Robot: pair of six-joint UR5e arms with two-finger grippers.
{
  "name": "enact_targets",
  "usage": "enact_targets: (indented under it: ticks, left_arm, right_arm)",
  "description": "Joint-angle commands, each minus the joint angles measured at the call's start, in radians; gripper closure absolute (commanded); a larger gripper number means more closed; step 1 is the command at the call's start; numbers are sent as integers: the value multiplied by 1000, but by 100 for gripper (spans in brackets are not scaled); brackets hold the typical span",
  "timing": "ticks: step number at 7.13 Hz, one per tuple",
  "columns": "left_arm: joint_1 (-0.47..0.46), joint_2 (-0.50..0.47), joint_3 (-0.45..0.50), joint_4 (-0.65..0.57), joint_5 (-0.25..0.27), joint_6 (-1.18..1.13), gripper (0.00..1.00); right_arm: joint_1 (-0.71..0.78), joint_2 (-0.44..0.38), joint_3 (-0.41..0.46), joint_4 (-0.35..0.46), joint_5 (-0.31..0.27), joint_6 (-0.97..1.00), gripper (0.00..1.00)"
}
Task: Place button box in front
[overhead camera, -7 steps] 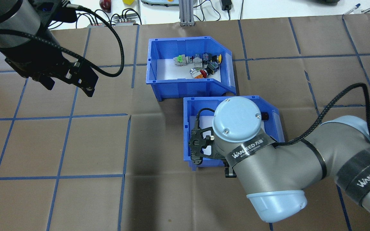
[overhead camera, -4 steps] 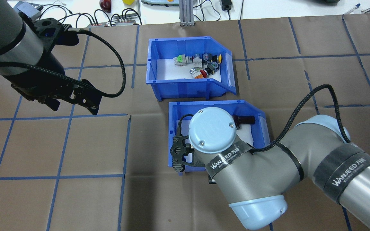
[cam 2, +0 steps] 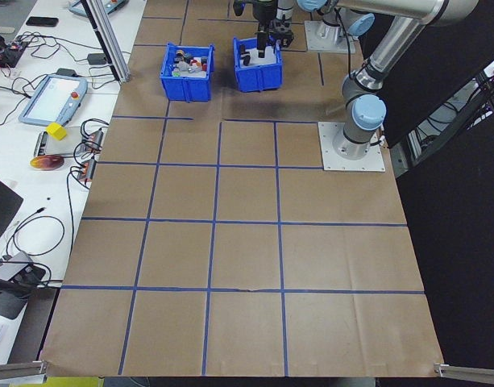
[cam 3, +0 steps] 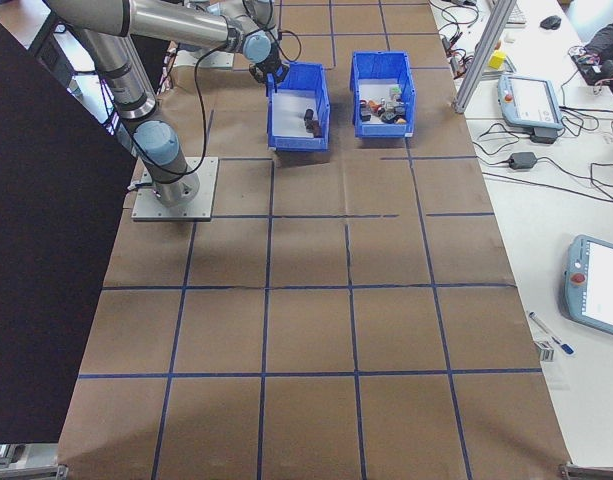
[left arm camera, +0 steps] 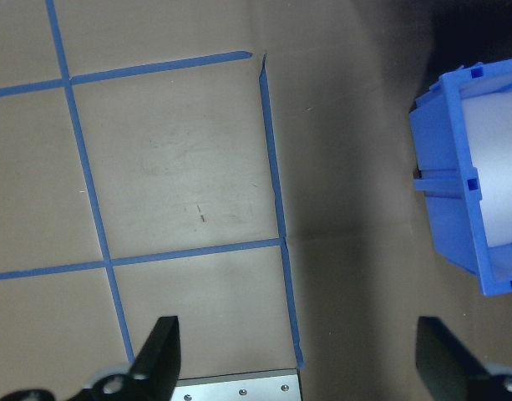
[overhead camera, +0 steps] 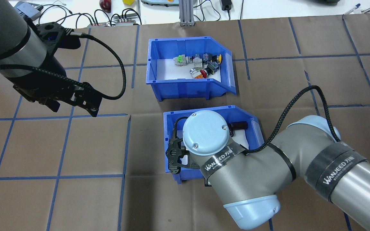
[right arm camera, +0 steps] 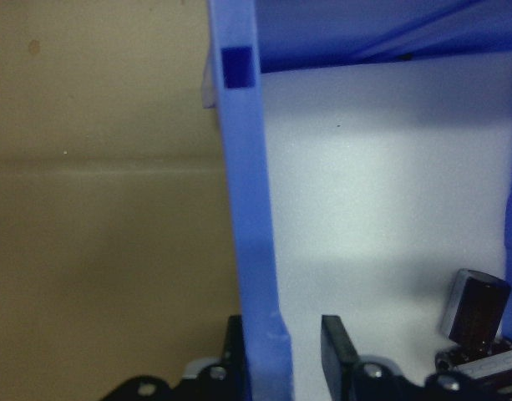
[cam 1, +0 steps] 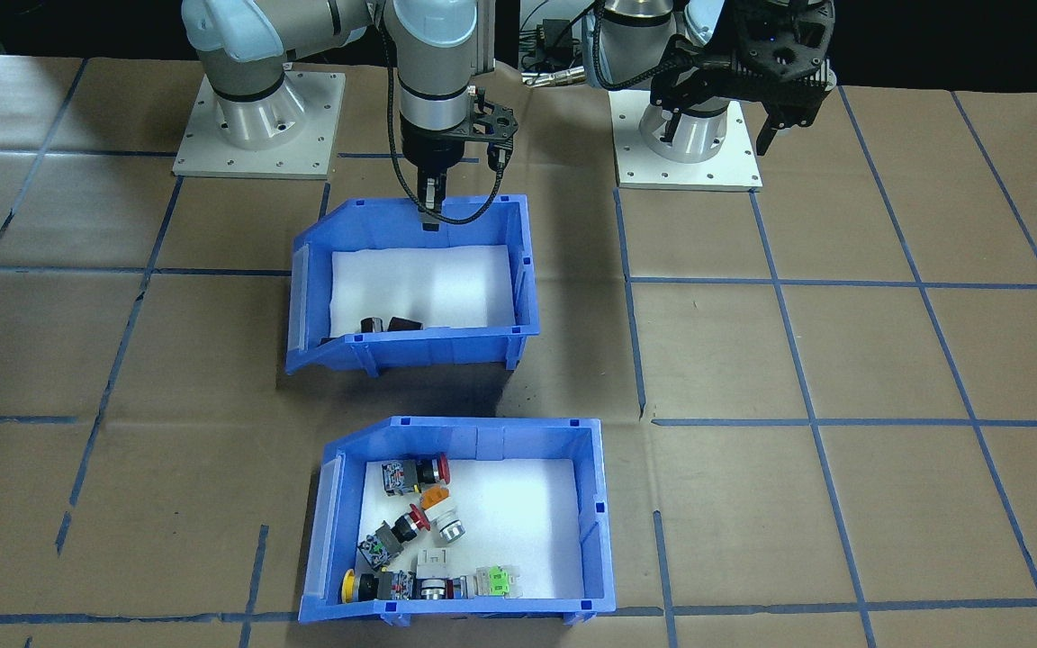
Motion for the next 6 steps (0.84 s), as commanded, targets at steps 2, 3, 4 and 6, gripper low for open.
enact_targets:
  ticks: [2, 3, 4, 6]
  left_arm:
    - [1, -13, -1, 16, -7, 14, 0]
    - [0, -13, -3, 14, -8, 14, 0]
    - [0, -17, -3, 14, -8, 15, 0]
    - [0, -20, -3, 16, -8, 15, 0]
  right_arm:
    - [-16, -77, -85, 172, -3, 4, 0]
    - [-36, -100, -130, 264, -3, 8, 0]
    - [-70, -99, -175, 293, -3, 8, 0]
    - [-221, -97, -214, 284, 0, 33, 0]
